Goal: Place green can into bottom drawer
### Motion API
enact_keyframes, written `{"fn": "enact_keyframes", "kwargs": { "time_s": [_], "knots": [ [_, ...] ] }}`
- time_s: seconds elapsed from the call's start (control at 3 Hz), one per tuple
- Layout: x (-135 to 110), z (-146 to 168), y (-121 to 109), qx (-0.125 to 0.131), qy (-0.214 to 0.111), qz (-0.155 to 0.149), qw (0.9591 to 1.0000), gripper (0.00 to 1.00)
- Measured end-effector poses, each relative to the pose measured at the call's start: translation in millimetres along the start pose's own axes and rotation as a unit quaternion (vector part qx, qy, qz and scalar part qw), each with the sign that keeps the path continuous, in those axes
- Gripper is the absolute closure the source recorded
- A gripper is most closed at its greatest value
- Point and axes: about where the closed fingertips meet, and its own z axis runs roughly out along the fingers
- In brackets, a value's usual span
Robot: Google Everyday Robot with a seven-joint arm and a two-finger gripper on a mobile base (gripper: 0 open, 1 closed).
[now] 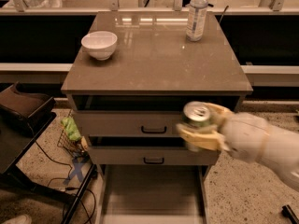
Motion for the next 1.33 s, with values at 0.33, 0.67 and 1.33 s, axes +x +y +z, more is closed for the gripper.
{"fn": "enact_keyframes", "kwargs": {
  "time_s": [0.33, 0.67, 1.33],
  "knots": [
    [5.8, -25.0, -7.1, 0.029, 0.003, 0.005, 0.9996, 1.00],
    [17.5, -16.5, -8.2, 0.030, 0.000, 0.012, 0.9995, 1.00],
    [145.5, 21.7, 35.1, -0.027, -0.021, 0.038, 0.9987, 1.00]
  ]
}}
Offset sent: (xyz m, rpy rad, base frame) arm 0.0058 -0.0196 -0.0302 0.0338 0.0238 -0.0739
